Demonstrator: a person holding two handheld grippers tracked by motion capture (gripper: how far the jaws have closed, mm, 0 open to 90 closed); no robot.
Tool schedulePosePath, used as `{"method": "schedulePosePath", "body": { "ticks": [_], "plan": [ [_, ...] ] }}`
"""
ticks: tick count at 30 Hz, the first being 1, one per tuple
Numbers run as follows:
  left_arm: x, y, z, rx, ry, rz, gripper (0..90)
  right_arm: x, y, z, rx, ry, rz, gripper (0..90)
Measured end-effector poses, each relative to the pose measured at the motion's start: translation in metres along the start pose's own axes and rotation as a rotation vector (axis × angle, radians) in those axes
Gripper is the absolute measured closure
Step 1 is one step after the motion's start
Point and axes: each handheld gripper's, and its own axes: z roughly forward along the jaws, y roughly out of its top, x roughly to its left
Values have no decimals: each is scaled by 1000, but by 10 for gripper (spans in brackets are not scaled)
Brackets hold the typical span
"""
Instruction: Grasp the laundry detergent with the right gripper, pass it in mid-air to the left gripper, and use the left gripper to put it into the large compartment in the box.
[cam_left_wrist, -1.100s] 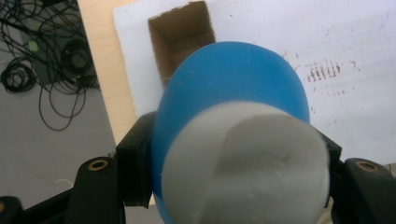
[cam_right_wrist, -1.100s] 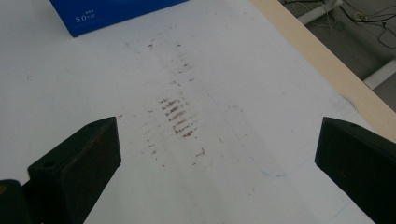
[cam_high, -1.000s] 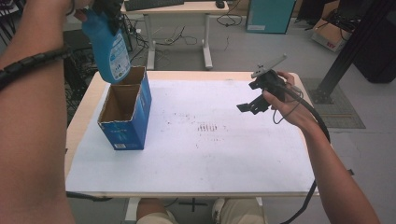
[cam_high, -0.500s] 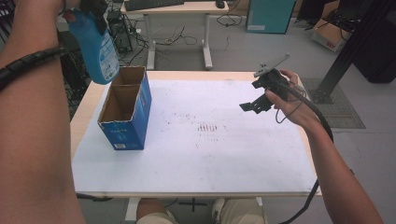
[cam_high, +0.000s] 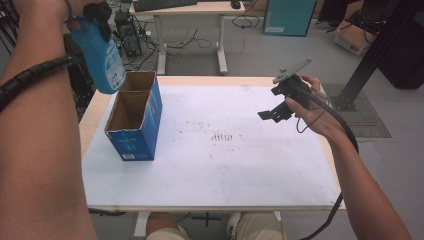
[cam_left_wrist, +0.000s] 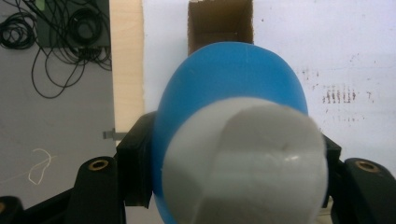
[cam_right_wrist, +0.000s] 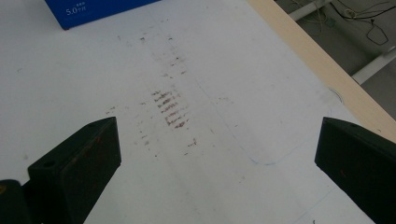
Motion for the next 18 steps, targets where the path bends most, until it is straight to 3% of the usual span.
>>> {"method": "schedulePosePath", "body": {
  "ticks": [18],
  "plan": [
    [3, -2, 12, -6, -3, -19, 363, 1, -2, 2, -2, -2, -8, 2]
  ]
}}
